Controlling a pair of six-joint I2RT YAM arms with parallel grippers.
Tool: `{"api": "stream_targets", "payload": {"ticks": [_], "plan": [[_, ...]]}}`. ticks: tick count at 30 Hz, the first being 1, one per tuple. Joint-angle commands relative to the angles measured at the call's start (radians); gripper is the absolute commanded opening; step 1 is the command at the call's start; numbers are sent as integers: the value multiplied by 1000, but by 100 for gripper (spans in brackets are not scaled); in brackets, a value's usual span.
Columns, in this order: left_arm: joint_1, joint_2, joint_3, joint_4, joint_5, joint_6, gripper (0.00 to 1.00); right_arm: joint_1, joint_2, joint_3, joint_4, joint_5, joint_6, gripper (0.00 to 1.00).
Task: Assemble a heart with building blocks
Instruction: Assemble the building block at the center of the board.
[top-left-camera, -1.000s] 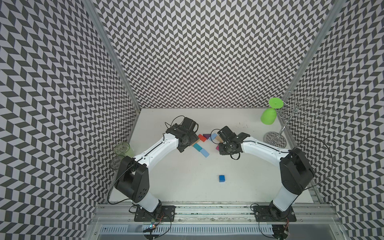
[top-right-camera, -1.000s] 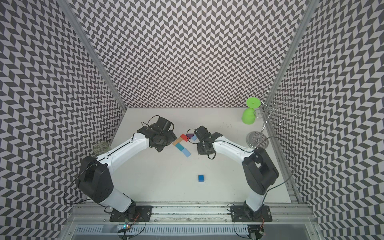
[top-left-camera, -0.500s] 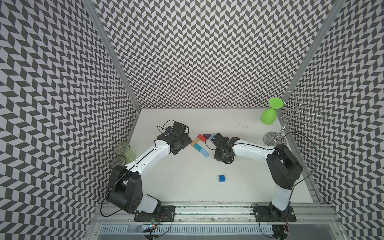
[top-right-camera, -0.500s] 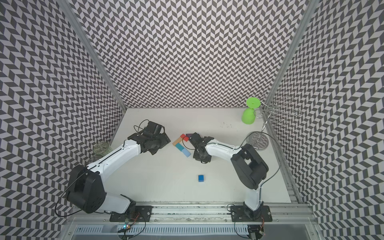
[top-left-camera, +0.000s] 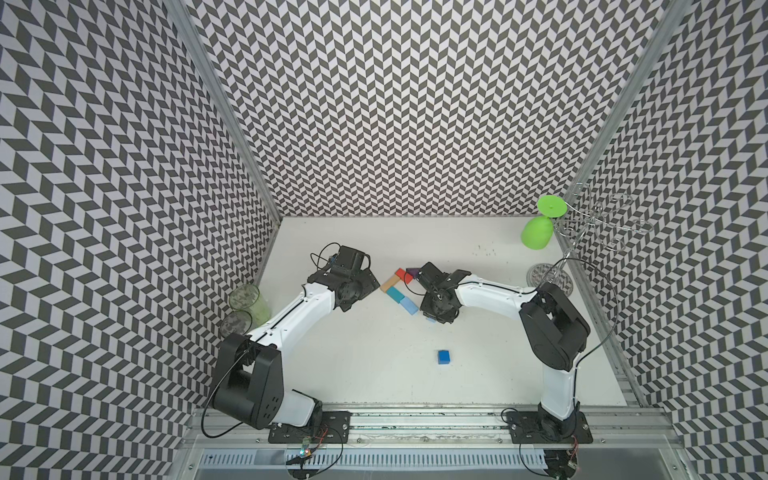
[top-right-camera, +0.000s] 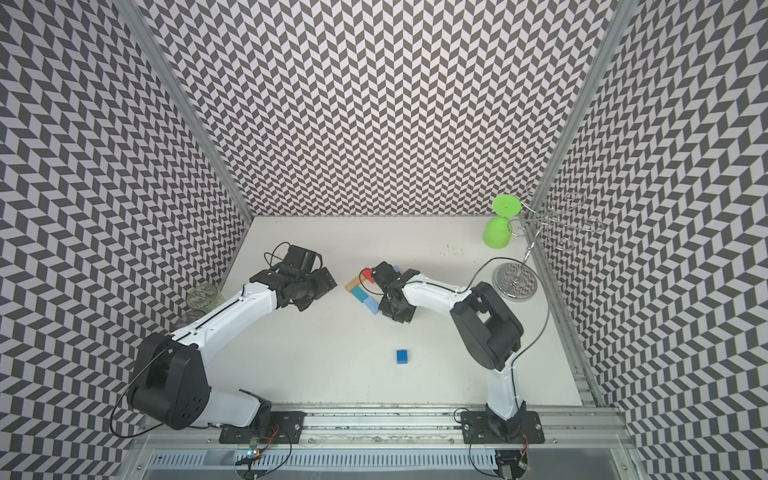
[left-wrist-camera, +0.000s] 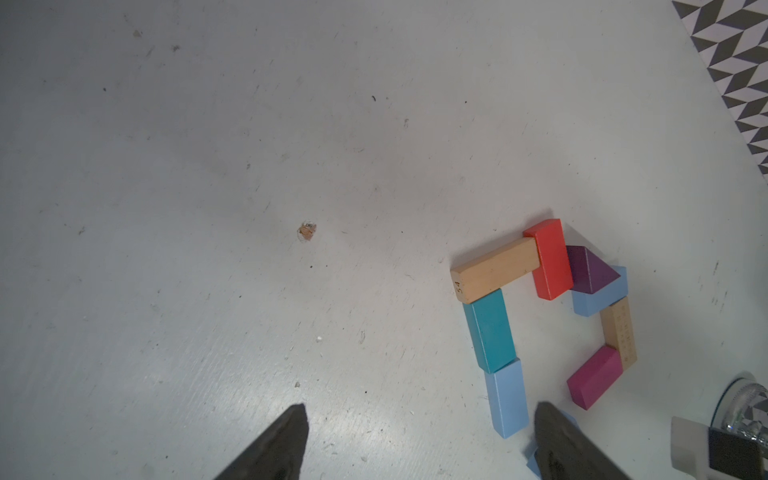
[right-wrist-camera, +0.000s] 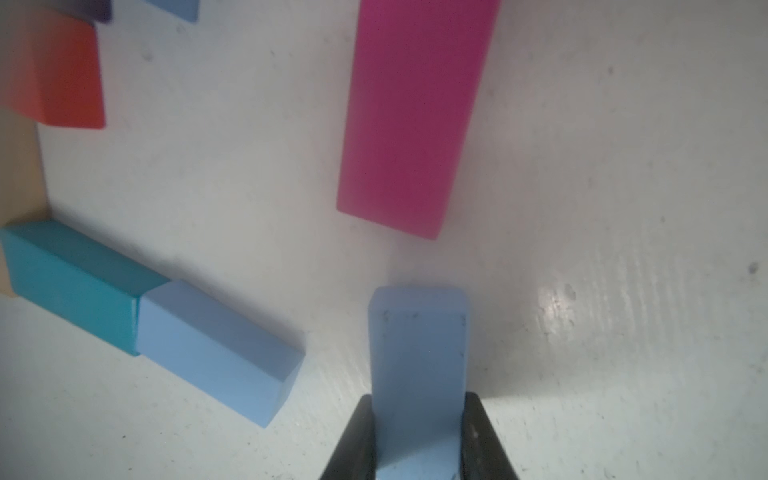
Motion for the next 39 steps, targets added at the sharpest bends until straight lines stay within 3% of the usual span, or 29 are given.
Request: {"api": "stream_targets", "payload": {"ticks": [1,39], "plan": [[14,-23,-14,22,19,34,87,6,31,44,-21,-9,59,0],[59,-5,-59,80,113,81,86,-29,134,137,-91,14,143,0]]}}
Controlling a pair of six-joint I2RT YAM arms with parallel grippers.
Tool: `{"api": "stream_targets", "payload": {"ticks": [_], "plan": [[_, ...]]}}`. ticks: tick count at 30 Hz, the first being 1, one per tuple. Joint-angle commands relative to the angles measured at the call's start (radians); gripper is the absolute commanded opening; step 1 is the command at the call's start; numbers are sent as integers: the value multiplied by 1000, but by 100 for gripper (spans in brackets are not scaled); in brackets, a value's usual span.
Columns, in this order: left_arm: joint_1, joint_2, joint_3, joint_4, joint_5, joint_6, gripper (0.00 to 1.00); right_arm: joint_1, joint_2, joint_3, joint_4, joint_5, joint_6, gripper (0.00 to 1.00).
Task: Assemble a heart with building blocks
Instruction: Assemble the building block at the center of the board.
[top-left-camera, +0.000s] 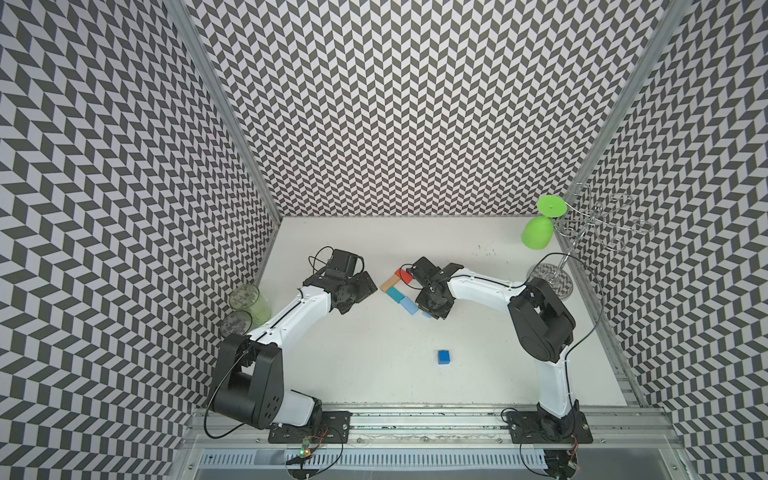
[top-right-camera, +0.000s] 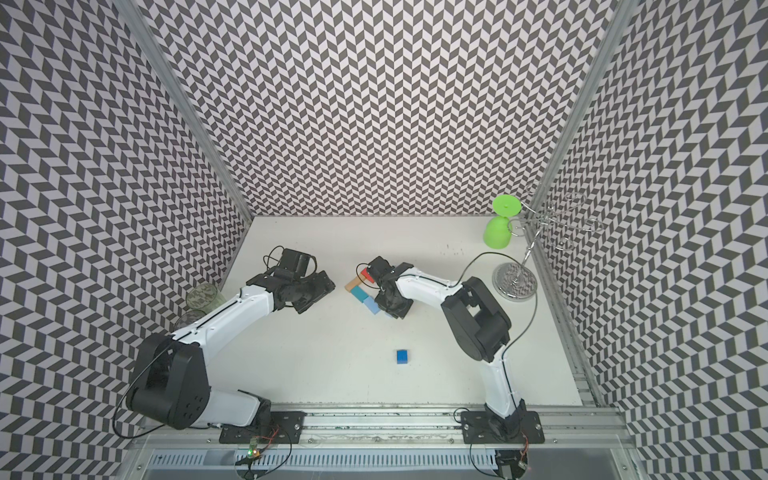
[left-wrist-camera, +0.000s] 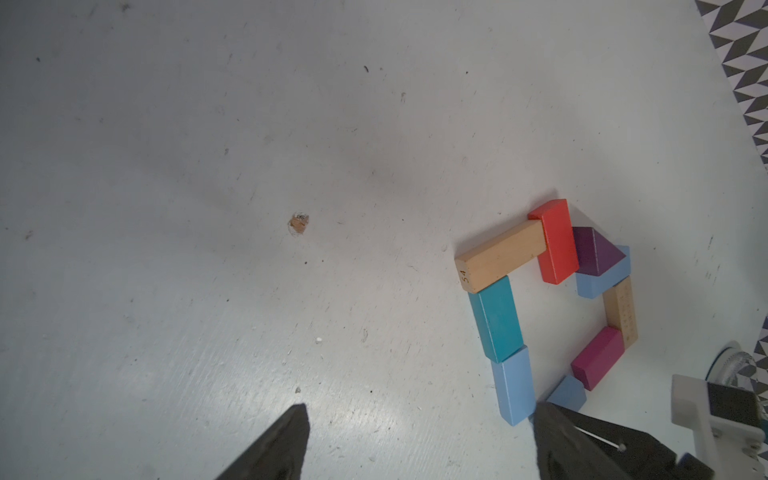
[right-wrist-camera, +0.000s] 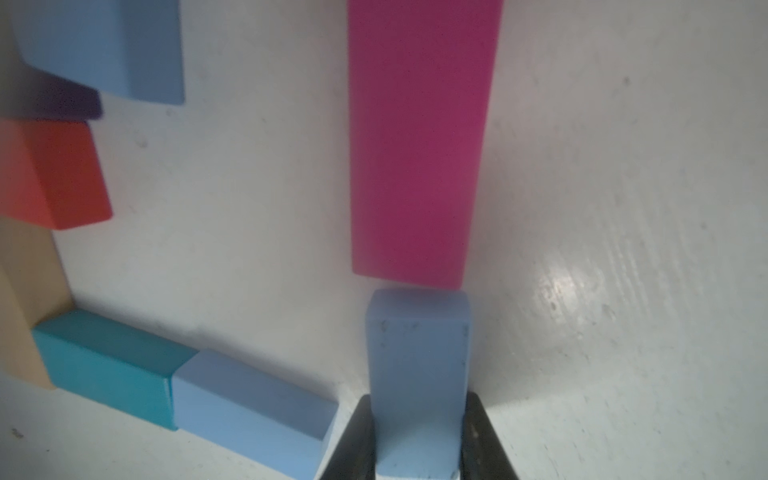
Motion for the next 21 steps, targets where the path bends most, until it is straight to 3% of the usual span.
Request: {"api": "stream_targets", "payload": {"ticks": [1,21], "plan": [[9,-3,-2,20,10,19,86,-9,41,9,-20,11,8,0],[27,7,1,30,31,22,86,-16,63,6,-6,0,2,0]]}}
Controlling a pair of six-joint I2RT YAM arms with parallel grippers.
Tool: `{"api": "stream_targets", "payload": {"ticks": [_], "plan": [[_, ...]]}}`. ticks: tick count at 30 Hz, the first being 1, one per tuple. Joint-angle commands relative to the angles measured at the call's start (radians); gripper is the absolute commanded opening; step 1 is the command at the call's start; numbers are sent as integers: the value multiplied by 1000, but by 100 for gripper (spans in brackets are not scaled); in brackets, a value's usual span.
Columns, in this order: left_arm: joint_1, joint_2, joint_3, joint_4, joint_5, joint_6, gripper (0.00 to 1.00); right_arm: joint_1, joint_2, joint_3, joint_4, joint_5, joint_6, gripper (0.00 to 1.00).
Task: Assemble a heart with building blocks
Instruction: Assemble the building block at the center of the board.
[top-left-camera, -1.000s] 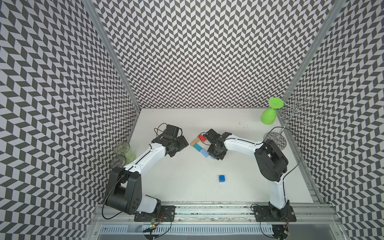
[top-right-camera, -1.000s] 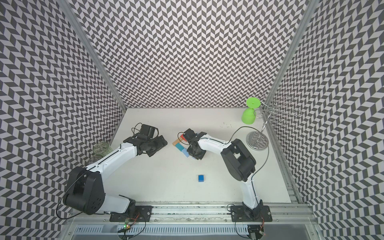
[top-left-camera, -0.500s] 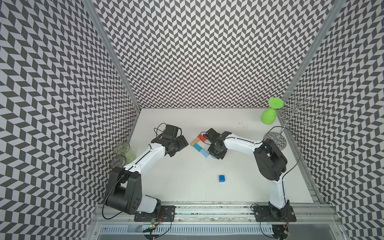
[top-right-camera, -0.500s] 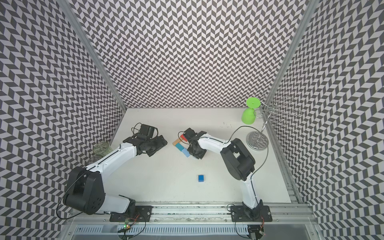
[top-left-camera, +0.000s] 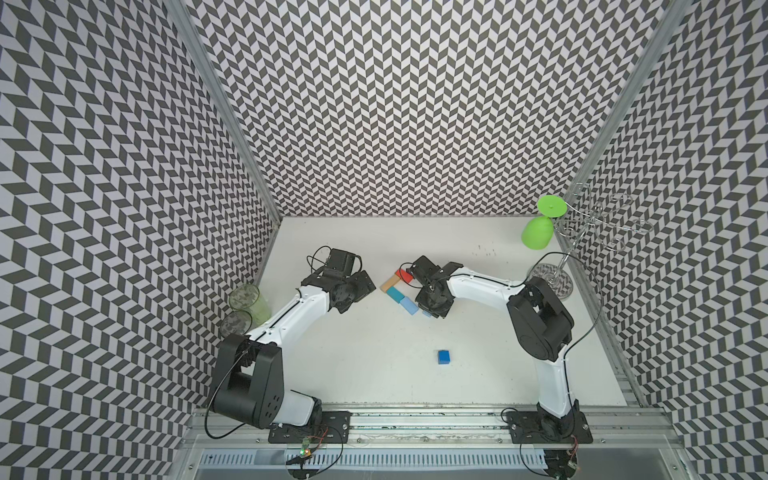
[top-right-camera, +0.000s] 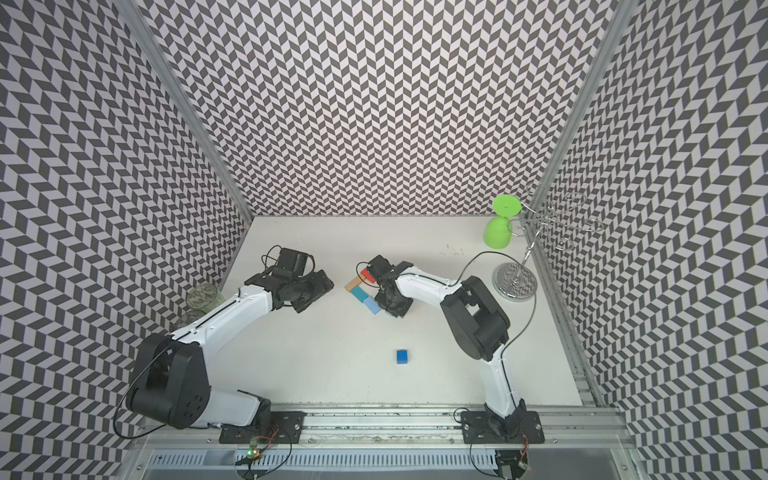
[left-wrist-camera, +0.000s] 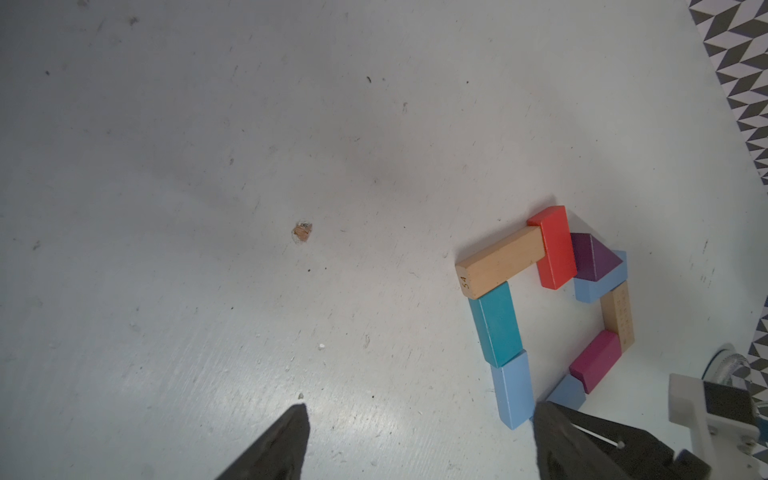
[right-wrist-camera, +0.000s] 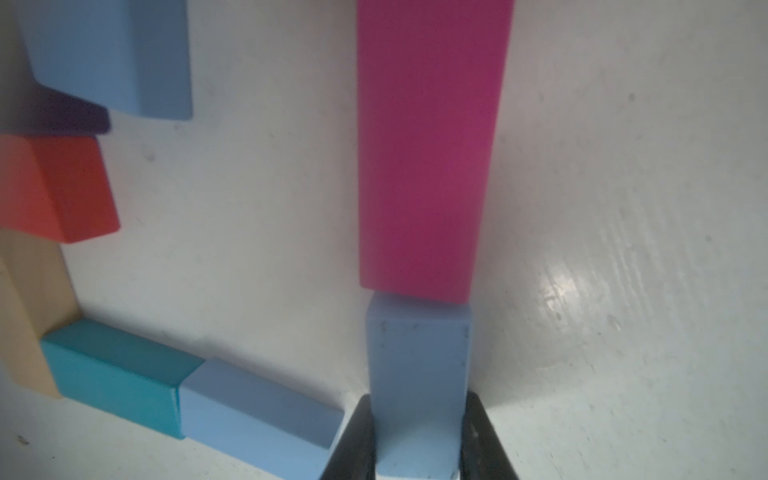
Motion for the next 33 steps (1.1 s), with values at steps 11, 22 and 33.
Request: {"api": "stream_targets", "payload": {"ticks": [11,22,33], "plan": [[17,4,-6,27,13,18,87,-12,50,-13,20,6,6,47],[23,5,-13,40,25,19,87,-17,19,-17,56,17,-25,69],[27,4,10,33,6,28,87,9,-299,-105,23,190,-197,92]]}}
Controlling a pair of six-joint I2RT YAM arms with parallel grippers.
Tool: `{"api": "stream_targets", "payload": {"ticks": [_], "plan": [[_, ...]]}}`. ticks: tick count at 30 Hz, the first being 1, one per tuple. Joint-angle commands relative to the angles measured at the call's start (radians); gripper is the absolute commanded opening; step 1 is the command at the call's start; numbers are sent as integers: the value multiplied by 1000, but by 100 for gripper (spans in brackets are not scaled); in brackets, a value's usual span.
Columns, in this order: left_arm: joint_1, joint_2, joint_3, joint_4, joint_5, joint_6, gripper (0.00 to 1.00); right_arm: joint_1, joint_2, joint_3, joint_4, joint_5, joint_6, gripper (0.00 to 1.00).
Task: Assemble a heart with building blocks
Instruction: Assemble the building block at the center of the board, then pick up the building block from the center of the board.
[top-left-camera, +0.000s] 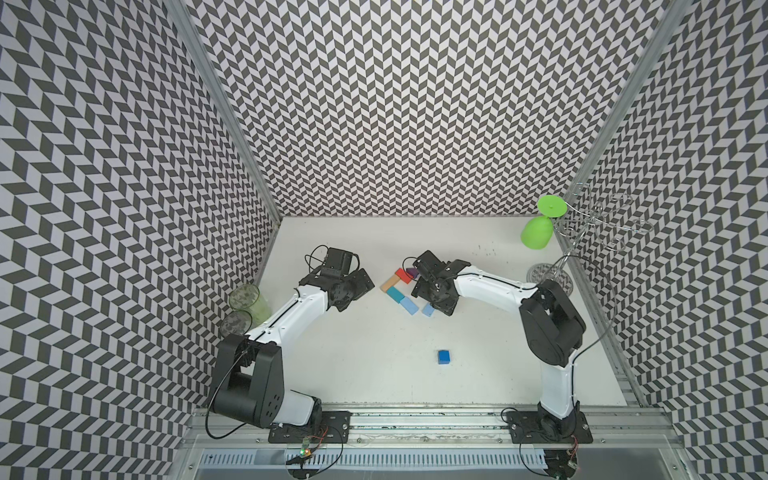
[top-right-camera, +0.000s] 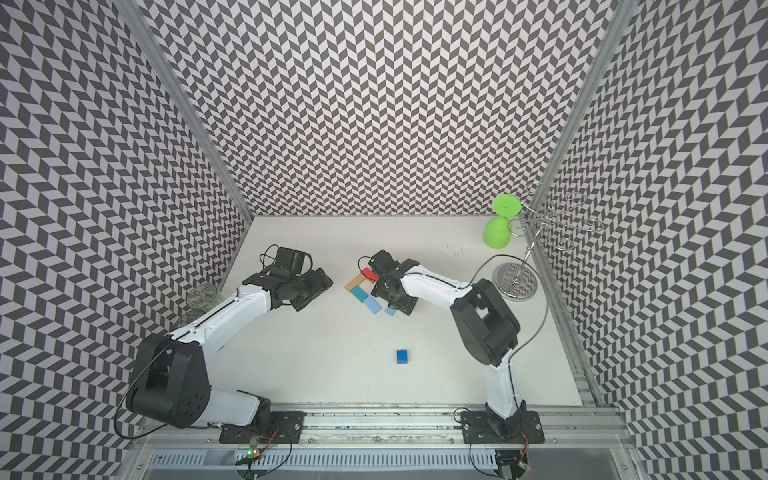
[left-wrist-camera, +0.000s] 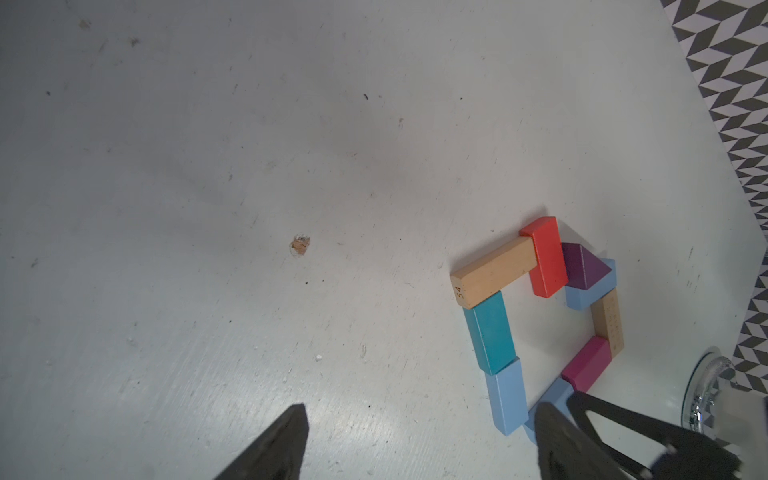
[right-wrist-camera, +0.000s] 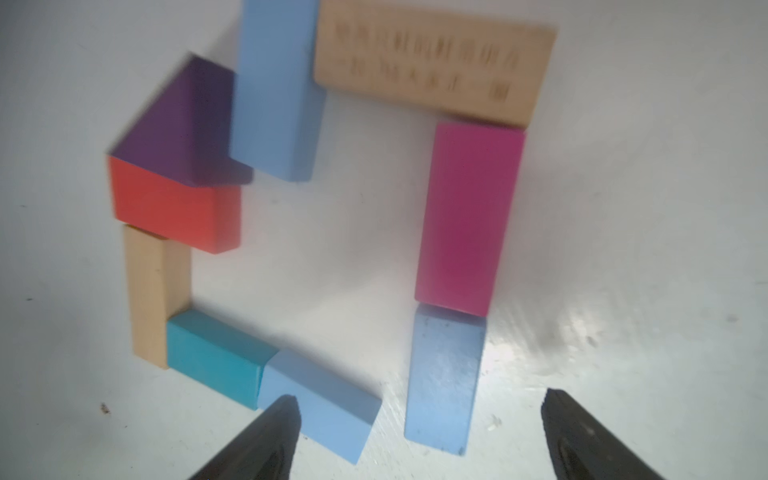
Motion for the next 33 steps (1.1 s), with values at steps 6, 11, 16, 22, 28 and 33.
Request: {"api": "stream_targets", "payload": {"ticks": [6,11,16,22,28,33], "plan": [[8,13,3,19,-12,23,87,80,-343,-302,-3,46,-273,84],[8,16,-1,18,-17,28,87,172,-374,-419,4,26,-307,79],[8,6,-12,10,-26,33,87,238,-369,-474,29,2,-282,76],[8,-4,-33,6,-26,31,87,253,-343,-471,46,-20,-292,73],[11,-16,-46,2,-32,32,87,265,-315,-474,31,-45,-295,67],[12,-16,-50,3,-30,33,87,271,-309,-484,18,-56,-288,59]]}}
